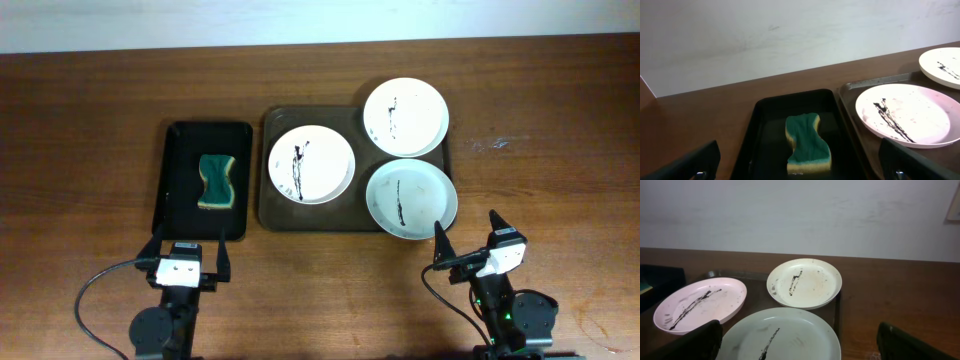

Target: Clean dirty plates on tray and stack at the side

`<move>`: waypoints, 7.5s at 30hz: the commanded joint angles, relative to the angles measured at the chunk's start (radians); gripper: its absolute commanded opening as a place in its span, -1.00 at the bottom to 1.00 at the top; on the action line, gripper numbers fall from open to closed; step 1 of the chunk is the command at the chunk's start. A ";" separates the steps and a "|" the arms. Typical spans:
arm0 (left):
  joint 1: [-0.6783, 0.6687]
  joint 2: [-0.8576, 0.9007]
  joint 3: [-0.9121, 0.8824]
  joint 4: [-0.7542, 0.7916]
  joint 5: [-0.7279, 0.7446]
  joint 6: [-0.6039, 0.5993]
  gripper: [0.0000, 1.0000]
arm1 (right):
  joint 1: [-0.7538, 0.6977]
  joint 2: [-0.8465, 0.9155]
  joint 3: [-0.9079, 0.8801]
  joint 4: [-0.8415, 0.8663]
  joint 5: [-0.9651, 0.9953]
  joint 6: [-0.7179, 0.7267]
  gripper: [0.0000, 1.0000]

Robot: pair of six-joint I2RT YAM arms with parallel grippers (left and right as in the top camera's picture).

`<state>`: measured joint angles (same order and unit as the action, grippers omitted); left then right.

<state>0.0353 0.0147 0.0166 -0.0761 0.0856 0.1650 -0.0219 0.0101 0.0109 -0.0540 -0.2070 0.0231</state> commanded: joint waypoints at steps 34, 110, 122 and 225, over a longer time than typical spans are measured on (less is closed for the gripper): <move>0.002 -0.008 -0.007 0.000 -0.011 0.016 0.99 | 0.009 -0.006 -0.005 0.007 0.006 0.003 0.97; -0.204 2.075 1.869 -0.888 0.110 -0.179 -1.00 | 0.323 2.218 1.583 -0.630 -0.168 0.376 -0.92; -0.388 2.402 1.874 -0.924 0.108 -0.150 -1.00 | 0.322 2.218 1.583 -0.620 -0.175 0.370 -0.92; -0.349 2.672 2.949 -1.487 -0.352 -0.164 -1.00 | 0.282 2.224 1.542 -0.698 -0.201 0.424 -0.92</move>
<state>-0.3908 2.7041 2.7651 -1.4929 -0.3138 0.1184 0.2672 2.2112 1.5730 -0.7391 -0.4557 0.4866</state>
